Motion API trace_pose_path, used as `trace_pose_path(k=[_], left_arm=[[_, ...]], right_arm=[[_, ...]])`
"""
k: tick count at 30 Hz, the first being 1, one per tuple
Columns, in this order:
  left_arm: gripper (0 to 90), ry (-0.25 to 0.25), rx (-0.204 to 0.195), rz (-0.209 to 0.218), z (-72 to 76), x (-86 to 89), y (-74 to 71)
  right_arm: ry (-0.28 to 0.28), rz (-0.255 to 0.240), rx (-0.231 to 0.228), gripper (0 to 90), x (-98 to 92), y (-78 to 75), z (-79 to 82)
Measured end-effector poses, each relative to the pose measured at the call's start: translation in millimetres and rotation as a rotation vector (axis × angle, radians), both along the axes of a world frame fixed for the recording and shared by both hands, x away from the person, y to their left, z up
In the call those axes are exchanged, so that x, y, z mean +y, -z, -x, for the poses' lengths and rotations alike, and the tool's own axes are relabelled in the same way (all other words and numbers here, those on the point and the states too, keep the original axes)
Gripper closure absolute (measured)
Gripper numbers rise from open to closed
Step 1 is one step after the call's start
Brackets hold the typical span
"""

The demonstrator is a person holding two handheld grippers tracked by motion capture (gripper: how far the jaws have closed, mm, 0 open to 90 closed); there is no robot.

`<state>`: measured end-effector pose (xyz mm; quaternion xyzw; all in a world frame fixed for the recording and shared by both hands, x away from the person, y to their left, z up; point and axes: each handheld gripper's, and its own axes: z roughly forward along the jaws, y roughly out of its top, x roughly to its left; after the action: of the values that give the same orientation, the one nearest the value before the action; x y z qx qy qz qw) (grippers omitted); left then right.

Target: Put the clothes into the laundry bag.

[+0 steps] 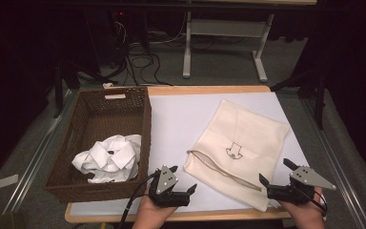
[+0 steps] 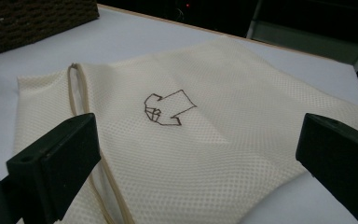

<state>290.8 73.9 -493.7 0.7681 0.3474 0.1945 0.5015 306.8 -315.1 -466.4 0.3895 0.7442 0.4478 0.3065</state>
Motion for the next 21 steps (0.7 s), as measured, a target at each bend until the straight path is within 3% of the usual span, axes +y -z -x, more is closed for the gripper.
trace_pose_path(k=[2,3,7,11,14,19,21], left_arm=[[1.4,-0.020,-0.004,-0.018,0.4,-3.5,-0.8],[0.1,-0.020,-0.004,-0.018,0.4,-3.5,-0.8],[0.1,-0.018,0.006,-0.030,2.7,-5.9,-4.6],[1.0,-0.011,-0.029,-0.024,7.5,-4.9,-12.9],[2.3,-0.007,-0.054,-0.014,12.9,-3.3,-21.0],[2.3,-0.021,-0.056,0.025,17.8,5.3,-35.1],[2.3,-0.029,-0.078,0.014,19.6,10.5,-40.2]], right_arm=[[0.001,0.008,0.025,0.4,-4.4,2.2,1.0],[-0.002,0.001,0.033,0.4,-6.5,2.6,0.6],[0.009,-0.033,0.025,0.4,-8.8,-0.9,-0.5],[0.003,-0.042,0.010,0.4,-7.0,-1.8,1.4],[0.004,-0.033,0.009,0.4,-5.7,-0.9,1.1],[-0.003,-0.028,0.014,0.4,-3.7,0.2,1.0],[-0.007,-0.022,0.010,0.4,-2.9,0.5,0.8]])
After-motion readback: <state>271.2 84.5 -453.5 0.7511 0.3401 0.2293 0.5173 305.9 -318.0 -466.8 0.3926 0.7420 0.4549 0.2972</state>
